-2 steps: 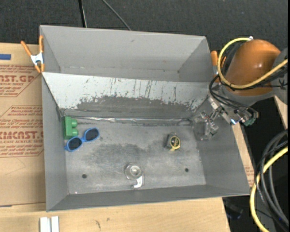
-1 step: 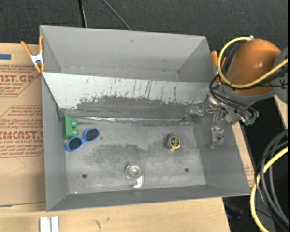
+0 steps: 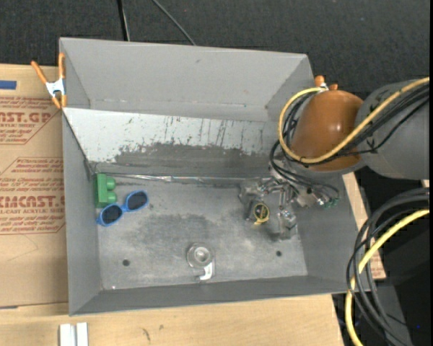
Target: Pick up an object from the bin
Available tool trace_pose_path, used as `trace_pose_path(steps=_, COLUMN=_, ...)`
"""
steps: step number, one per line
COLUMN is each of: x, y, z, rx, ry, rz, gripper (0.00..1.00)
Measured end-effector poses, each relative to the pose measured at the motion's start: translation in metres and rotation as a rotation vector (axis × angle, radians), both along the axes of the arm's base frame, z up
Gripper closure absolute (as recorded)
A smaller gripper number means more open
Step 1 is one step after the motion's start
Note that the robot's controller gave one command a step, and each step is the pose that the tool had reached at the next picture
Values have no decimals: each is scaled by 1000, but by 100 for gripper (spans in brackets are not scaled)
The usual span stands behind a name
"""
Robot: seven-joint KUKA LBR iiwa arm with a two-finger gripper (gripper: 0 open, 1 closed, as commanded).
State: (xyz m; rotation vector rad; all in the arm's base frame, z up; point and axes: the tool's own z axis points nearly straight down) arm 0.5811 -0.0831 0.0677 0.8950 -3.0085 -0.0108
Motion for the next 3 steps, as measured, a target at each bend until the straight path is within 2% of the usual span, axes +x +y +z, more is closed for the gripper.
trace_pose_path(steps=1, x=2, y=-5, z=5, rx=-4, ry=-7, rz=-6, gripper=100)
trace_pose_path(steps=2, x=8, y=37, z=6, rx=-5, ry=-9, rz=64, gripper=100)
trace_pose_path(steps=3, x=-8, y=50, z=146, rx=-6, ry=-15, rz=67, gripper=100)
